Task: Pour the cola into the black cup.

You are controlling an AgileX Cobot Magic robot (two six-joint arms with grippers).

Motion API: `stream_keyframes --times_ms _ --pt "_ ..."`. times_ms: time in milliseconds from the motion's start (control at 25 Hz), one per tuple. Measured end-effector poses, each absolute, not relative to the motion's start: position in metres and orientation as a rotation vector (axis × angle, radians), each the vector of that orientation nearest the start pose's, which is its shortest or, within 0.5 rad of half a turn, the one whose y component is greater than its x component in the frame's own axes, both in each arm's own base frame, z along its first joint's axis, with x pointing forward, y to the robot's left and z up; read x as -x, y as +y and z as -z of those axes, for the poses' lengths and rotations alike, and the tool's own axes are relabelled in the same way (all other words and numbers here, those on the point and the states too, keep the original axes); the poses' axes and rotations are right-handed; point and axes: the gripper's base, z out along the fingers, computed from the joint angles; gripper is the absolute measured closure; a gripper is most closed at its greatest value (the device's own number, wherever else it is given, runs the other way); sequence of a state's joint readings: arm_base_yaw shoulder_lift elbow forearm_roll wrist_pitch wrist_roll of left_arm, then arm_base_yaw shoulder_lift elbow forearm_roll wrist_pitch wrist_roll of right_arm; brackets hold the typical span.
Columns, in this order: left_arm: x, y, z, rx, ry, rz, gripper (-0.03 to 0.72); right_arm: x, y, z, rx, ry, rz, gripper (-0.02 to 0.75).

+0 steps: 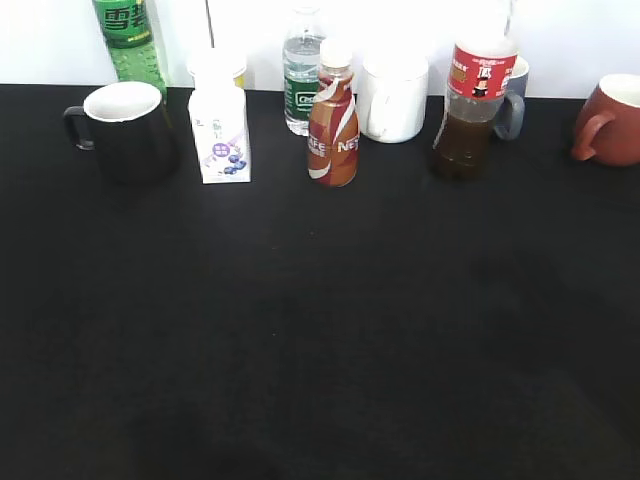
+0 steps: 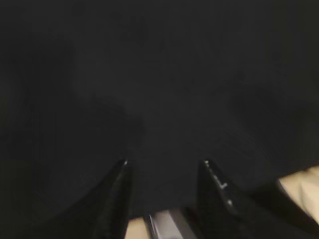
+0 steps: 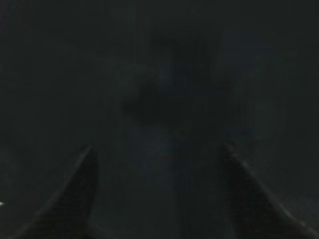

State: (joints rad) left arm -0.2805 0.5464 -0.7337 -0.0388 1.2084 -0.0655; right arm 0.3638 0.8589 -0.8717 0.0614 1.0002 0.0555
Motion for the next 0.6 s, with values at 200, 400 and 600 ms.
stream_keyframes --times_ms 200,400,600 --pt "-0.004 0.003 -0.313 -0.227 2.149 0.137 0.142 -0.045 0.017 -0.305 0.333 2.205 -0.235 0.131" --pt "-0.017 -0.004 -0.282 -0.237 2.196 0.181 0.126 -0.018 0.008 -0.279 0.325 2.156 -0.261 0.143" --pt "-0.018 -0.005 -0.281 -0.236 2.188 0.194 0.127 -0.018 0.009 -0.279 0.325 2.158 -0.281 0.143"
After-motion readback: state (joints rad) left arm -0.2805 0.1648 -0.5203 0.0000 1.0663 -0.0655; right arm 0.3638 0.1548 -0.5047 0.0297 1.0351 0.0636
